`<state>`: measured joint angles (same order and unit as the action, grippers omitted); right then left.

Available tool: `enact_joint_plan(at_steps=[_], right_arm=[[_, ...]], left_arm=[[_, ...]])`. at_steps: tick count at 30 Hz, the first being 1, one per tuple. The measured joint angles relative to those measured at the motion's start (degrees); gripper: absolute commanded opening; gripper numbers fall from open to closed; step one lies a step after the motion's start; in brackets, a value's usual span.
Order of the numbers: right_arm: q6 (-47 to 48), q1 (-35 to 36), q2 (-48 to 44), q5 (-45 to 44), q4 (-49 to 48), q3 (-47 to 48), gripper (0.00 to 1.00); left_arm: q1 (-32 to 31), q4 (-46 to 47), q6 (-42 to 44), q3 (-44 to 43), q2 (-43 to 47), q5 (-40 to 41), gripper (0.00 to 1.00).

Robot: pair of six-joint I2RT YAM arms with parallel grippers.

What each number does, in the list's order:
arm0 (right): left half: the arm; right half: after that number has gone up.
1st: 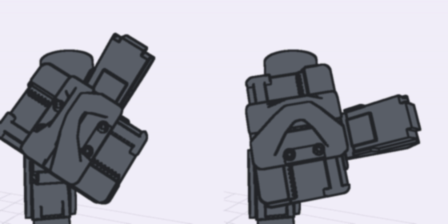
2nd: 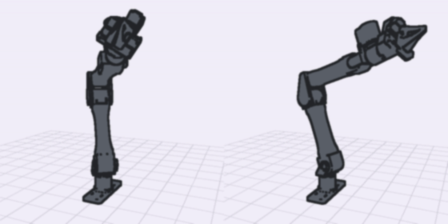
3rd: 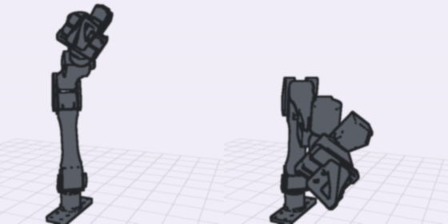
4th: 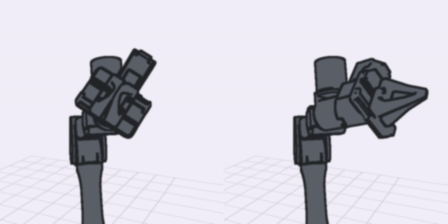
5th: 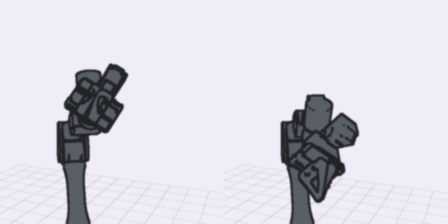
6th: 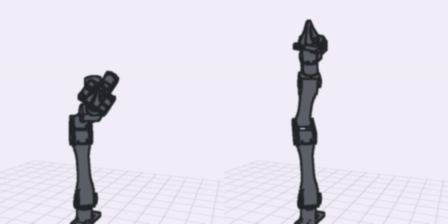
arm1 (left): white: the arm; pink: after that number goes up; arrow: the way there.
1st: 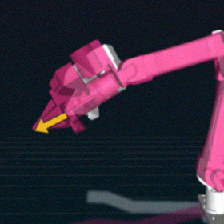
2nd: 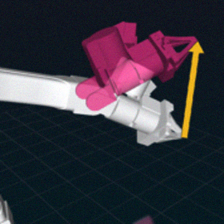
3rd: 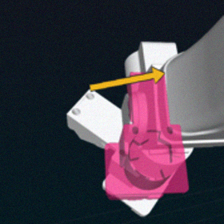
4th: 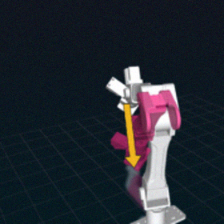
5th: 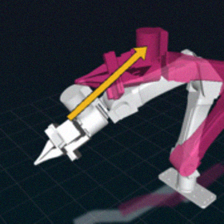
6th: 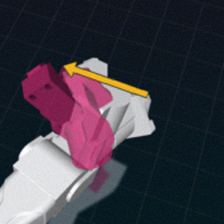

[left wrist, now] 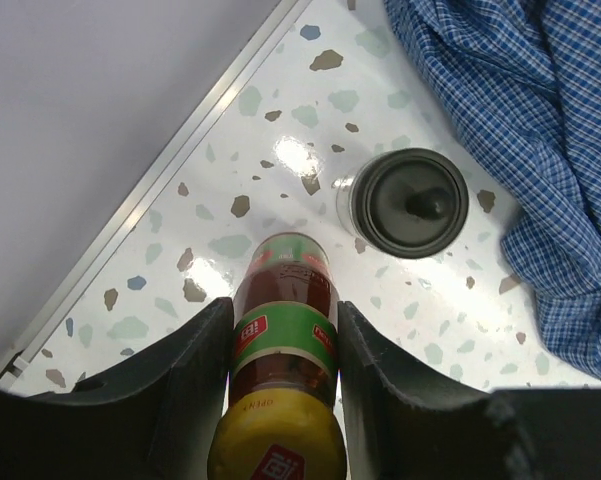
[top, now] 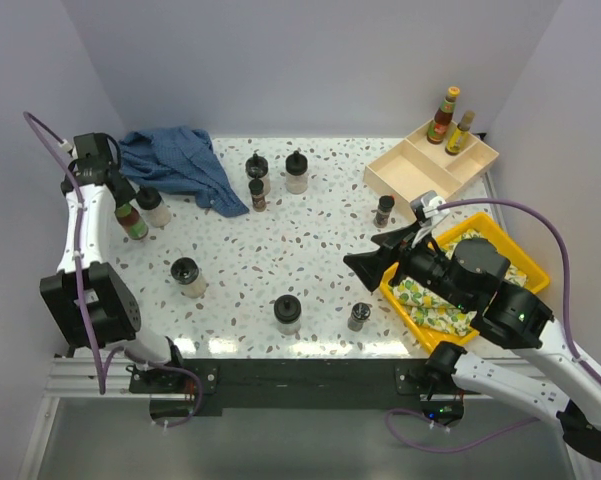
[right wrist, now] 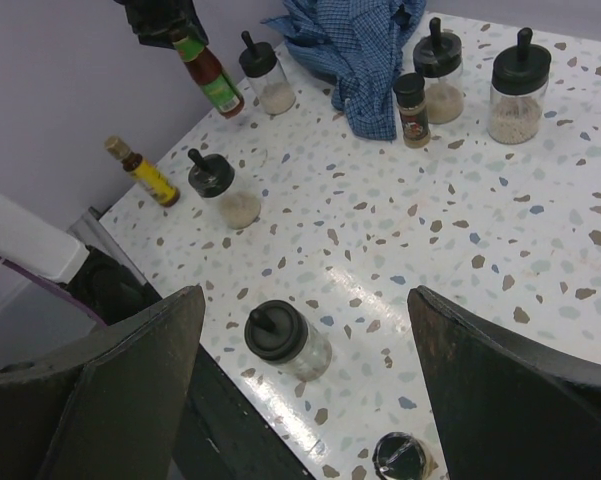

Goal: Organize the condiment bottles
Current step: Pick up the bottle from the center of the board, then place the bottle at the center of the board.

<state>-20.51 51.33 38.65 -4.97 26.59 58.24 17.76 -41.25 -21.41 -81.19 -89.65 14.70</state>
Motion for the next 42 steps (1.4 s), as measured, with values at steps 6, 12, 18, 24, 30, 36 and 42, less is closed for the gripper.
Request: enact_joint_plan(at_steps=[6, 12, 18, 24, 30, 36, 42], right_arm=[[-0.02, 0.00, -0.17, 0.02, 0.00, 0.00, 0.87], [-0.02, -0.02, -0.20, 0.11, 0.07, 0.02, 0.87], [-0.02, -0.02, -0.13, 0.17, 1.42, 0.07, 0.86], [0.00, 0.00, -0.44, -0.09, 3.65, 0.70, 0.86], [0.00, 0.00, -2.99, -3.87, 6.73, 0.70, 0.86], [-0.11, -0.02, -6.62, -8.00, 8.57, 0.68, 0.86], [-0.09, 0.00, -7.96, -12.02, 11.10, 0.98, 0.86]], left_arm=[[-1.44, -0.48, 0.22, 2.84, 6.21, -0.11, 0.00], [-4.68, -2.62, 0.61, 4.24, 9.40, -0.57, 0.00], [-10.75, -4.50, 0.52, 4.24, 12.00, -0.90, 0.00], [-18.86, -5.33, -0.87, 4.22, 12.63, -0.11, 0.00], [-34.82, -7.89, -3.41, -2.23, 9.16, 3.37, 0.00], [-51.54, -4.44, -5.53, -11.04, 0.04, 6.67, 0.00], [-61.00, -1.07, -6.01, -21.64, -15.23, 7.41, 0.00]])
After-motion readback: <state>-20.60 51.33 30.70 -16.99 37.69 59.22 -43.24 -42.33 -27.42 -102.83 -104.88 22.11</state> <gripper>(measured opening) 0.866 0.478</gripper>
